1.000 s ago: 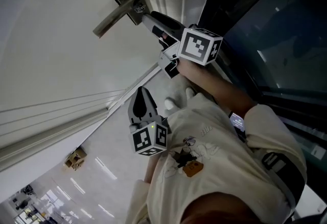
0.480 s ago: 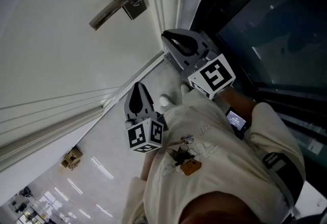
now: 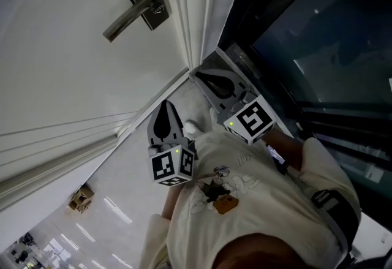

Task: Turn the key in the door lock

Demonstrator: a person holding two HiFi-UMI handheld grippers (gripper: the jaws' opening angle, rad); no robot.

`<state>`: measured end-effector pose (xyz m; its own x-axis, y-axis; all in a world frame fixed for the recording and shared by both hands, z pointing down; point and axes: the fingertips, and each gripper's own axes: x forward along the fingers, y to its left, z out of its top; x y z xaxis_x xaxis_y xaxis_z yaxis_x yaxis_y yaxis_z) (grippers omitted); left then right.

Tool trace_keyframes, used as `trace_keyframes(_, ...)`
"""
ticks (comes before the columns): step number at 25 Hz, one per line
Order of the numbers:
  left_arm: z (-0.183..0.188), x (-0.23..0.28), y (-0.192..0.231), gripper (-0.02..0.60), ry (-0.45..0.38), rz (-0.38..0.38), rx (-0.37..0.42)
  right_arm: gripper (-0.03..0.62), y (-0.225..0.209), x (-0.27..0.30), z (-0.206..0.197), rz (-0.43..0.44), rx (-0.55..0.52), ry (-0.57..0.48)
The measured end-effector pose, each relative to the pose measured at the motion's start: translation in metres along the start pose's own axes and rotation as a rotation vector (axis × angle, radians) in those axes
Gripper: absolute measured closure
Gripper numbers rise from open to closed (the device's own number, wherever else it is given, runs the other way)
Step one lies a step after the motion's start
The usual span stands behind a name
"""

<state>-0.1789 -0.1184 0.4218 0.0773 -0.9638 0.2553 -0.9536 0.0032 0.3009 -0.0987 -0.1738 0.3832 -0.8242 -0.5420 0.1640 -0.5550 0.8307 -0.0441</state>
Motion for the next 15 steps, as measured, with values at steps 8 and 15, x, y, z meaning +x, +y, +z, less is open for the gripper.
trace_keyframes(8, -0.0023, -0.0042, -0.0032, 0.575, 0.007, -0.004, 0.011, 0.588, 0.0094, -0.0044, -0.0002, -0.008, 0.006, 0.005)
trace_keyframes(15, 0.0005, -0.0051, -0.0068, 0.575, -0.007, 0.0, 0.002, 0.588, 0.0098, -0.004, 0.0004, 0.0, -0.016, 0.007)
